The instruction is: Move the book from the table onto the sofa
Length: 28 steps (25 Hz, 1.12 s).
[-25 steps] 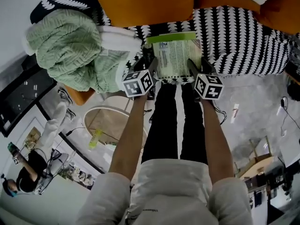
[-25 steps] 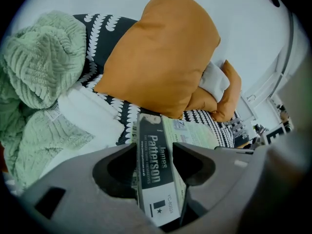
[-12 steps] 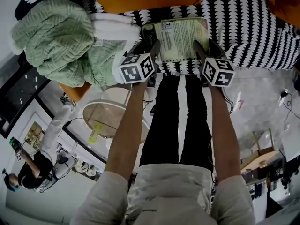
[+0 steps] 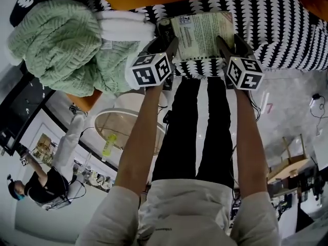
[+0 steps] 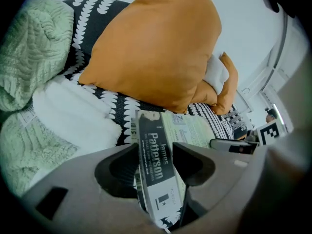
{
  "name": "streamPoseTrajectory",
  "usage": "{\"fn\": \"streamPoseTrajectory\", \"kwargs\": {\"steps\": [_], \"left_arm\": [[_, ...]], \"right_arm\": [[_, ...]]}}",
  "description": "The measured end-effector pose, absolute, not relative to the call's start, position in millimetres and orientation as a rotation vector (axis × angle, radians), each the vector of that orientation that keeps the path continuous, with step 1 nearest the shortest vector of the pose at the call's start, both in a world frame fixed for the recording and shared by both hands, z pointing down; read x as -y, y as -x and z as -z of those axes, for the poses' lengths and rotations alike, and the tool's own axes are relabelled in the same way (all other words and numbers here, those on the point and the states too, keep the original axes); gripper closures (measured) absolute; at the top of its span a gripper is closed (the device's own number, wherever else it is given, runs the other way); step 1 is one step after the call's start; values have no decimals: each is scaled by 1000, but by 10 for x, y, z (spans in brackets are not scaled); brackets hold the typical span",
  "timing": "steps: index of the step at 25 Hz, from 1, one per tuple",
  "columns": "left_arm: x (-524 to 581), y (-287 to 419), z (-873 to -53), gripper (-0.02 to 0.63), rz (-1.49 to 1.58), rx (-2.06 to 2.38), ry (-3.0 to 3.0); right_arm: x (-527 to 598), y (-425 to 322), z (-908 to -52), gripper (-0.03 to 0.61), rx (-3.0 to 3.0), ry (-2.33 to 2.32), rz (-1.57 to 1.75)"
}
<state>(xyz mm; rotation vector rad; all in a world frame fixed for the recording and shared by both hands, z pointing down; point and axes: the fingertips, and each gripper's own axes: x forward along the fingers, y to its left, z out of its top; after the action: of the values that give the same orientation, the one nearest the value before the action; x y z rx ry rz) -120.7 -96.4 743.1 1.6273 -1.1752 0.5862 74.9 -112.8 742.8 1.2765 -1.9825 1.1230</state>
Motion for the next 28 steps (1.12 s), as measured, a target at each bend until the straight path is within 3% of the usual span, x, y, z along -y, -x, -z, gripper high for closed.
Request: {"fn": "streamPoseTrajectory", "kwargs": {"steps": [19,28], "left_arm": [[701,1389,-7173,394,-656,1274,-1672],[171,690,-6456,396,-728,1246,-1817]], "right_arm": [[1055,-784,-7130,339,1998,-1353,-1058],[604,-690,-6472,339,2086,-1264,-883]]}}
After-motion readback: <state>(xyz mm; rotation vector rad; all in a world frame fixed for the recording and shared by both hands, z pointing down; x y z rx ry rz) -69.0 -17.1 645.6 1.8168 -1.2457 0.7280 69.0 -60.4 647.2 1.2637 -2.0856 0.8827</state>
